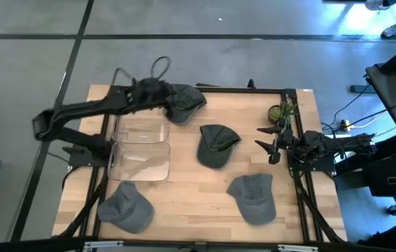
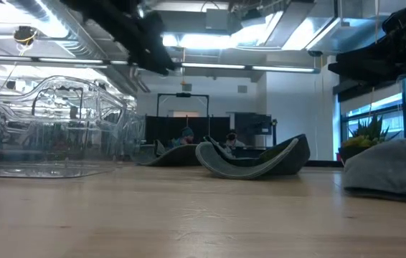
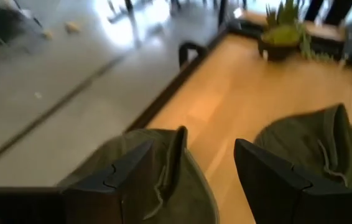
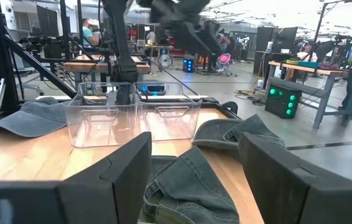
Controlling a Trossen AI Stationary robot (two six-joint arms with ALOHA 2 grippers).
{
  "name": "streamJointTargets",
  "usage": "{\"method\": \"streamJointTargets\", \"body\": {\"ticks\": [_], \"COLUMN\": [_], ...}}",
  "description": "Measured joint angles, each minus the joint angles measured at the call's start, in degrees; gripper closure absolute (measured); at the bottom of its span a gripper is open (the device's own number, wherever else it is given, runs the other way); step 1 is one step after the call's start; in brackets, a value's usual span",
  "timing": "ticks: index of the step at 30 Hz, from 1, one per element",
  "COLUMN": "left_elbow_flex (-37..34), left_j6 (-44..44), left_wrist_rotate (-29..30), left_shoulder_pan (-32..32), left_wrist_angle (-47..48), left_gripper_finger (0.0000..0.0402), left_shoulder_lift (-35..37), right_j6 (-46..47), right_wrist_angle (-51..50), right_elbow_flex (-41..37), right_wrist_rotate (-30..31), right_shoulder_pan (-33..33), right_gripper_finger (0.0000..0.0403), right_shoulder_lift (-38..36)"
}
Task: Pick & Place hat
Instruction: Put the top black cap into the top transparent bin
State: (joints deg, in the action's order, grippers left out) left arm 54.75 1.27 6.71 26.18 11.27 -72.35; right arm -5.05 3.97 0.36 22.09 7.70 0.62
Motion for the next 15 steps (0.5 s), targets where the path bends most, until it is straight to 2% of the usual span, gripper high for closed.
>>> {"method": "streamJointTargets", "body": {"ticks": [3, 8, 15], "left_elbow_flex": [5.7, 13.2, 18.4], "left_j6": [-4.6, -8.0, -10.0], "left_wrist_rotate": [-2.2, -2.3, -2.3], "left_shoulder_pan": [0.5, 0.5, 0.1], "left_wrist_angle": [1.5, 1.4, 1.1], "left_gripper_finger": [0.0185, 0.0185, 0.0185], "left_shoulder_lift": [-7.8, -19.3, -30.6], "right_j6": [-0.2, -0.1, -0.6], "right_wrist_angle": [0.0, 0.0, 0.0], "right_elbow_flex": [0.0, 0.0, 0.0], "right_wrist_rotate": [0.6, 0.9, 0.9], "right_shoulder_pan": [0.0, -0.3, -0.3], "right_gripper_finger": [0.016, 0.016, 0.016], "right_shoulder_lift": [0.0, 0.0, 0.0]}}
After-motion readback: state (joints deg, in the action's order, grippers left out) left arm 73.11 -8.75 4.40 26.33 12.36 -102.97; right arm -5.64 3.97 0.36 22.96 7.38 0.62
